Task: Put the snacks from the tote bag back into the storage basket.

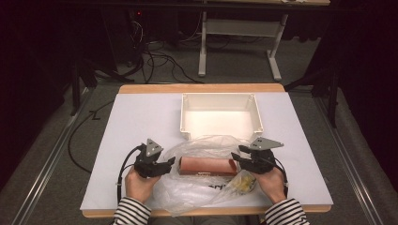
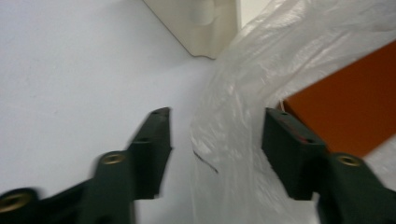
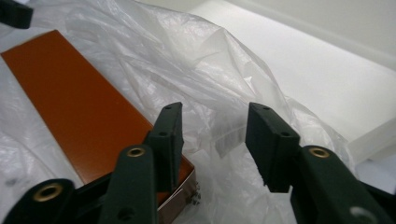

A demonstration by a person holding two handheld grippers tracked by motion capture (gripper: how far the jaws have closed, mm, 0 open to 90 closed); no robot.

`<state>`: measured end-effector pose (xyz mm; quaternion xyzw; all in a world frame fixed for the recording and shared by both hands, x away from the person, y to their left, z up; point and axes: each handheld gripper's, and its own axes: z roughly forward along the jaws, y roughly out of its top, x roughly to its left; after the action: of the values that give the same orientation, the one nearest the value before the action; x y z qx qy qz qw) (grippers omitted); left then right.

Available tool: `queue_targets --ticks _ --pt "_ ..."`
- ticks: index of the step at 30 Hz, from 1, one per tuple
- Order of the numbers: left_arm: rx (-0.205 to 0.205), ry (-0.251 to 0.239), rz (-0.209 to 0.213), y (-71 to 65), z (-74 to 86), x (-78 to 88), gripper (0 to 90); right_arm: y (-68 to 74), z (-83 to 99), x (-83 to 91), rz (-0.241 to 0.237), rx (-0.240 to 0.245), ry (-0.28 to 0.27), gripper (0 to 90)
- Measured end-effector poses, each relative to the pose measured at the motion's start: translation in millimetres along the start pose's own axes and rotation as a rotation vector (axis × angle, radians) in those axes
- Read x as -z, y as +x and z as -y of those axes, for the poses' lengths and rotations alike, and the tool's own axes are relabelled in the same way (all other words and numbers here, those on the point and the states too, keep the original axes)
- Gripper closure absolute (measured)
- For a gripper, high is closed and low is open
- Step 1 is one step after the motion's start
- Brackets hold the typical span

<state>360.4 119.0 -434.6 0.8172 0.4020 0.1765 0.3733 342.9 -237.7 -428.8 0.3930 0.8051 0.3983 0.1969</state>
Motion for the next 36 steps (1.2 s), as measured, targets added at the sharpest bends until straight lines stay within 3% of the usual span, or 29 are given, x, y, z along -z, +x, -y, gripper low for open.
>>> queue_targets --ticks 4,7,14,18,22,23,24,26,29,32,36 --pt "-0.009 0.012 -0.013 5.1 -2.1 -14.6 75.4 -4.2 -0.9 -9.9 0.007 0.011 0.040 84.1" --pt "0.000 0.029 -0.037 9.0 -2.1 -21.4 89.0 -10.6 0.7 -18.3 0.027 0.005 0.068 90.0" --pt "0.054 0.093 -0.061 19.9 -1.4 -37.3 89.8 -21.2 8.3 -28.5 0.057 -0.030 0.120 90.0" --pt "0.043 0.125 -0.083 19.3 -0.5 -47.0 89.8 -25.2 15.9 -34.9 0.070 -0.029 0.158 90.0" --pt "0.024 0.120 -0.109 15.8 -0.1 -46.3 83.6 -28.3 23.3 -36.2 0.065 -0.058 0.158 87.7" --pt "0.023 0.109 -0.104 15.1 -0.6 -42.5 69.5 -30.1 23.6 -30.1 0.053 -0.086 0.139 78.4" --pt "0.024 0.099 -0.106 14.4 -1.1 -38.9 69.5 -30.1 23.6 -30.1 0.053 -0.086 0.139 78.4" --pt "0.031 0.060 -0.100 11.7 -1.7 -26.2 55.4 -29.6 23.1 -22.4 0.033 -0.094 0.106 69.9" --pt "0.020 0.003 -0.085 2.9 -0.9 -4.7 50.8 -23.1 21.5 -7.0 0.029 -0.081 0.057 65.3" --pt "-0.005 0.001 -0.081 -4.7 6.2 9.4 45.3 -12.7 23.4 7.5 0.023 -0.053 0.015 65.5" --pt "-0.015 0.020 -0.082 -7.6 17.3 10.0 44.3 -7.0 27.1 12.7 0.021 -0.032 0.014 67.0"
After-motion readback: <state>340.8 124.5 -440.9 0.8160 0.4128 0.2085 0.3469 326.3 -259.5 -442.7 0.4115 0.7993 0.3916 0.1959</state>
